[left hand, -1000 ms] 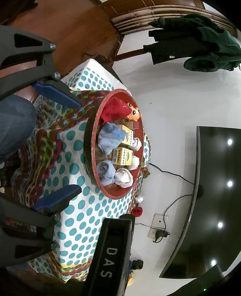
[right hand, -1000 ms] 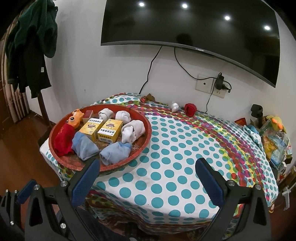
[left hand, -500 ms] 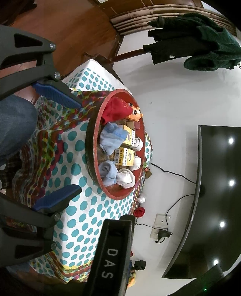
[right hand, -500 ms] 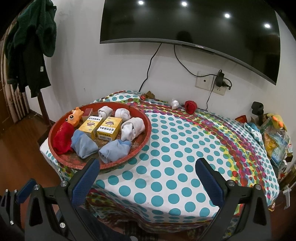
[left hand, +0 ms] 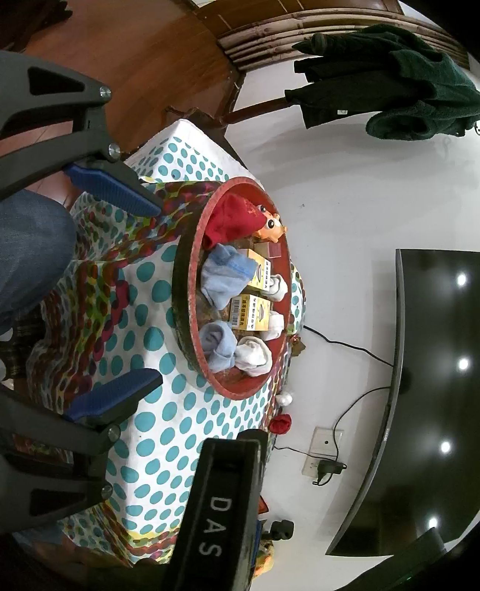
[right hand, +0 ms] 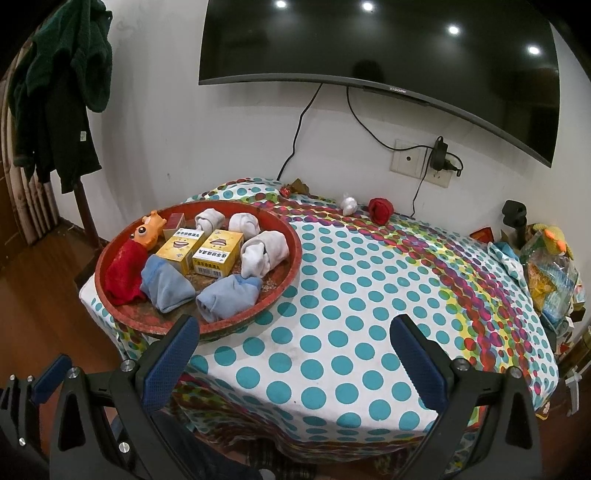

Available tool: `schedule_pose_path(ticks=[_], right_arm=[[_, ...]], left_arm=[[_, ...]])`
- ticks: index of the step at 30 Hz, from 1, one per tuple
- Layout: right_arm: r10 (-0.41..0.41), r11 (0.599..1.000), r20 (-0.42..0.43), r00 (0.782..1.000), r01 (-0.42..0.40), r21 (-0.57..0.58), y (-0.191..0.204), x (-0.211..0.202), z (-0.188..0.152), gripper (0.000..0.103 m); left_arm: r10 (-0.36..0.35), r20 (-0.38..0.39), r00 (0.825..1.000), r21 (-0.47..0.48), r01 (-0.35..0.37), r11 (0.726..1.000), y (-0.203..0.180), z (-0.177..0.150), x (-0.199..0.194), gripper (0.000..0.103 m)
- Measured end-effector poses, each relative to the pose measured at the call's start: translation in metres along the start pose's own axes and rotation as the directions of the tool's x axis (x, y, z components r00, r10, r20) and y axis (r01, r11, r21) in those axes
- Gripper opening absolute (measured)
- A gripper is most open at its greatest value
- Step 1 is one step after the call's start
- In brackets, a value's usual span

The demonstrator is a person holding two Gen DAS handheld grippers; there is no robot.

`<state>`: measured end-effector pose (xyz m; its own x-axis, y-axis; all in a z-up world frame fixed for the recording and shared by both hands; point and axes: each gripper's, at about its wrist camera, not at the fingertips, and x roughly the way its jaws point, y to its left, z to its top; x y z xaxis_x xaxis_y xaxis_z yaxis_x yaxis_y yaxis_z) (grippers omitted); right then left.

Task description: Organize objects

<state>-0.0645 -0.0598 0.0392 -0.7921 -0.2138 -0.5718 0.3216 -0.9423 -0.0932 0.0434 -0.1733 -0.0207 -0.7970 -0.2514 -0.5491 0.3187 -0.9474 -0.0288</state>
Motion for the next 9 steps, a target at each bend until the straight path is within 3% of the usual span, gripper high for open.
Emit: schedule_pose_path(ticks=[9], right_arm=[[0.003, 1.0, -0.003, 1.0, -0.003, -0.001, 0.0, 0.0009, -0.0016, 0.103]], left_arm=[[-0.001, -0.002, 1.0, 0.004, 0.001, 1.0, 0.0002, -0.0007, 0.0005, 0.086]])
